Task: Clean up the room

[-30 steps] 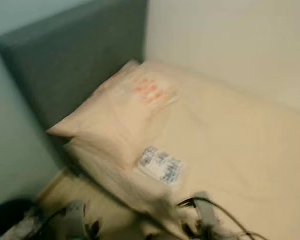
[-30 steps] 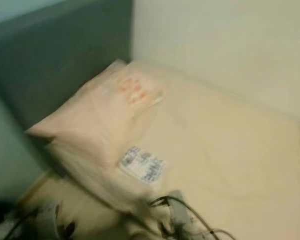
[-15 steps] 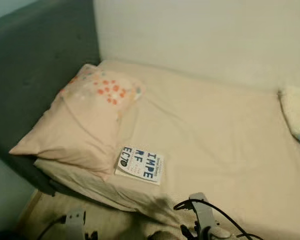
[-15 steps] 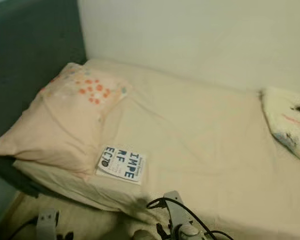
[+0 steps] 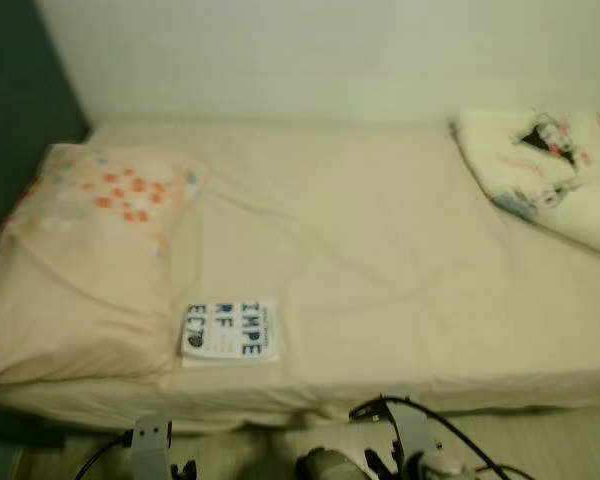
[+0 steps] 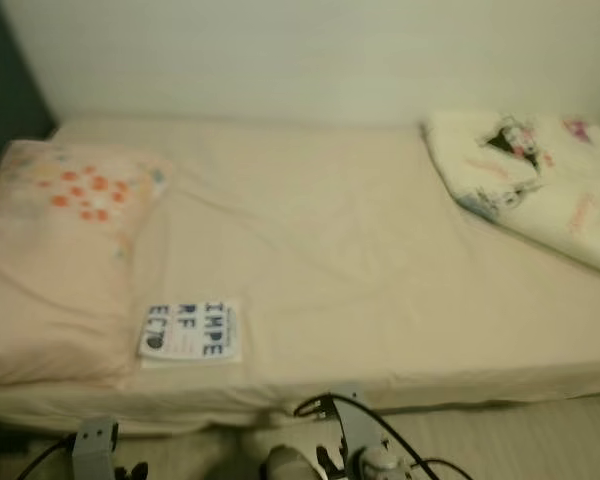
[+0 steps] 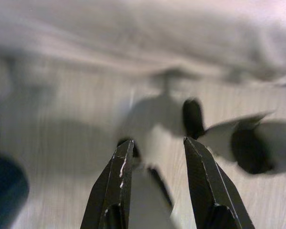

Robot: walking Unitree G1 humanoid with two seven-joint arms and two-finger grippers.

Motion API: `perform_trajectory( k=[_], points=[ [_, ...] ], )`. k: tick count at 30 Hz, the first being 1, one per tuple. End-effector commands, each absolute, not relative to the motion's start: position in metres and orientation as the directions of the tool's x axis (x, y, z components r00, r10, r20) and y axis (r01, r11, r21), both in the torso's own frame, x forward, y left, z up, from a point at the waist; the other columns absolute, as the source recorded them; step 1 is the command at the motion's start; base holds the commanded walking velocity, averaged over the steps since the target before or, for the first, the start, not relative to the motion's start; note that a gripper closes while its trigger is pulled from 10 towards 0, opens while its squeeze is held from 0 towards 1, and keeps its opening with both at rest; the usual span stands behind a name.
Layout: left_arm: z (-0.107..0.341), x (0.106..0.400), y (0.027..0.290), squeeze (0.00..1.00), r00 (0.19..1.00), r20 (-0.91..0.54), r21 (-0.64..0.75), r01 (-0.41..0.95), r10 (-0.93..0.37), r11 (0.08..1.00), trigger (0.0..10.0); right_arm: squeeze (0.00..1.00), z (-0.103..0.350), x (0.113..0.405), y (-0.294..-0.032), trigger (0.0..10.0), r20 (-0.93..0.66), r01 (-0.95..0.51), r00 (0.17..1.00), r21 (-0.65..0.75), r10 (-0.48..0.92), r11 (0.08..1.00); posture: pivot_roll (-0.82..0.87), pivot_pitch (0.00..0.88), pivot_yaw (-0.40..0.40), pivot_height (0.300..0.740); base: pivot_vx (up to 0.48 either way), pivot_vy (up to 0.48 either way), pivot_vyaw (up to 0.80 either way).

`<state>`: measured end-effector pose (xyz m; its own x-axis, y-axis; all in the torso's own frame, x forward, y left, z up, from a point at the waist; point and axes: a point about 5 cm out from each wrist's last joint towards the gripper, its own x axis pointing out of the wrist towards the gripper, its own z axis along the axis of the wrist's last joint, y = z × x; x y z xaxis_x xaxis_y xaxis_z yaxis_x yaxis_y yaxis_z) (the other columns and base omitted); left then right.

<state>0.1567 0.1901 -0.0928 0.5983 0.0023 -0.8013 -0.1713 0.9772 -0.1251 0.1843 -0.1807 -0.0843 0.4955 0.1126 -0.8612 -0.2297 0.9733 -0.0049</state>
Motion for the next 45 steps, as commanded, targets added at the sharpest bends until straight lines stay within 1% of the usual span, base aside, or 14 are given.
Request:
perform_trajectory(
  k=[1, 5, 12, 21, 26, 36, 45],
  points=[
    [-0.097, 0.147, 0.188, 0.0, 0.573, -0.82, -0.121, -0.17, -0.002, 0.978, 10.0, 0.0, -0.085, 0.182, -0.182, 10.0, -0.866, -0.223, 0.489, -0.01, 0.103, 0.975, -0.15, 0.0, 0.031, 0.74, 0.0, 0.0, -0.8],
    [-0.098, 0.144, 0.189, 0.0, 0.55, -0.835, -0.091, -0.149, 0.006, 0.985, 10.0, 0.0, -0.085, 0.183, -0.183, 10.0, -0.865, -0.229, 0.492, -0.02, 0.098, 0.973, -0.15, 0.0, 0.033, 0.74, 0.0, 0.0, -0.8],
    [-0.1, 0.14, 0.189, 0.0, 0.532, -0.846, -0.072, -0.12, 0.003, 0.99, 10.0, 0.0, -0.085, 0.183, -0.183, 10.0, -0.863, -0.218, 0.496, -0.018, 0.095, 0.976, -0.15, 0.0, 0.034, 0.74, 0.0, 0.0, -0.8],
    [-0.101, 0.138, 0.189, 0.0, 0.522, -0.853, -0.069, -0.111, -0.001, 0.991, 10.0, 0.0, -0.085, 0.183, -0.182, 10.0, -0.863, -0.227, 0.497, -0.027, 0.092, 0.973, -0.15, 0.0, 0.037, 0.74, 0.0, 0.0, 0.0],
    [-0.101, 0.137, 0.189, 0.0, 0.518, -0.855, -0.065, -0.105, -0.001, 0.992, 10.0, 0.0, -0.085, 0.184, -0.181, 10.0, -0.865, -0.278, 0.491, -0.045, 0.102, 0.96, -0.14, 0.0, 0.035, 0.74, 0.0, 0.0, 0.0],
    [-0.101, 0.137, 0.188, 0.0, 0.52, -0.854, -0.06, -0.093, -0.003, 0.994, 10.0, 0.0, -0.086, 0.182, -0.18, 10.0, -0.868, -0.294, 0.485, -0.048, 0.106, 0.955, -0.13, 0.0, 0.03, 0.74, 0.0, 0.0, 0.0],
    [-0.101, 0.136, 0.189, 0.0, 0.512, -0.859, -0.063, -0.064, -0.022, 0.996, 10.0, 0.0, -0.087, 0.179, -0.179, 10.0, -0.871, -0.313, 0.478, -0.047, 0.115, 0.949, -0.13, 0.0, 0.035, 0.74, 0.0, -0.331, 0.0]
  ],
)
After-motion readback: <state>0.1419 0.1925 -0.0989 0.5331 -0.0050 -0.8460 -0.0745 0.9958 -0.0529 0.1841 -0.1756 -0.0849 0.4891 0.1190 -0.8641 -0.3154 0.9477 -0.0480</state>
